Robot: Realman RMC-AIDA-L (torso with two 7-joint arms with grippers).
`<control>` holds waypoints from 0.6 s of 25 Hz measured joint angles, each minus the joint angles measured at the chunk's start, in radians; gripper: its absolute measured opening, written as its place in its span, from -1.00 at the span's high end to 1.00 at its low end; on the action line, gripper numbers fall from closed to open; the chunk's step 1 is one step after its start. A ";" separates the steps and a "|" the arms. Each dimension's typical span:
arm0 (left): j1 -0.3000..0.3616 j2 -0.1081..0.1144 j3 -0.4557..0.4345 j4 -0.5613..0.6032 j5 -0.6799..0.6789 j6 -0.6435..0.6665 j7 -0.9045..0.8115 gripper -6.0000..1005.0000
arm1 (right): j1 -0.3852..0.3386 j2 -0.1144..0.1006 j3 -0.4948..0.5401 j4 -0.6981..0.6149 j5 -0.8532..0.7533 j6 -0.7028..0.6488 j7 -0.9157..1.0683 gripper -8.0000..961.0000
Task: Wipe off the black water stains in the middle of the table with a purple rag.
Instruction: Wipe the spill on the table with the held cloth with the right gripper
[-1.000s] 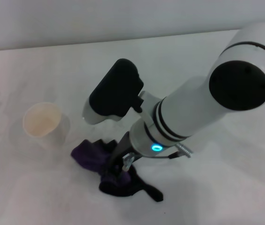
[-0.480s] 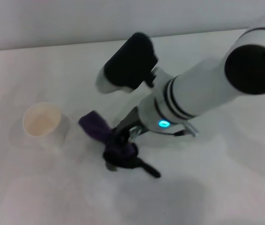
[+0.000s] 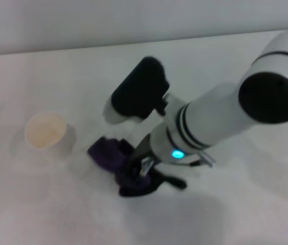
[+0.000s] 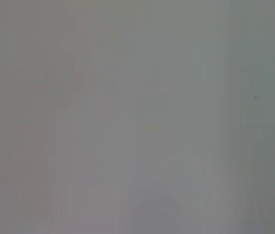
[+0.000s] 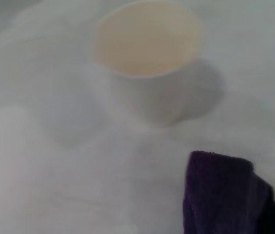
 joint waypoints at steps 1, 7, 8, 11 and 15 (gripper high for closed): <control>-0.002 0.000 0.000 0.000 0.001 0.000 0.000 -0.76 | 0.001 0.000 -0.017 -0.003 0.021 -0.009 0.005 0.79; -0.027 0.000 0.006 -0.006 0.016 0.006 0.000 -0.76 | 0.007 0.000 -0.093 -0.006 0.117 -0.032 0.009 0.79; -0.029 0.000 0.006 -0.006 0.021 0.007 0.000 -0.76 | 0.007 0.000 -0.103 -0.006 0.127 -0.035 0.010 0.79; -0.031 0.000 0.005 -0.008 0.032 0.007 0.000 -0.76 | 0.007 0.000 -0.110 -0.005 0.118 -0.042 0.016 0.79; -0.032 0.000 0.002 -0.011 0.033 0.008 0.000 -0.76 | 0.007 -0.003 -0.061 -0.005 0.004 -0.014 0.072 0.80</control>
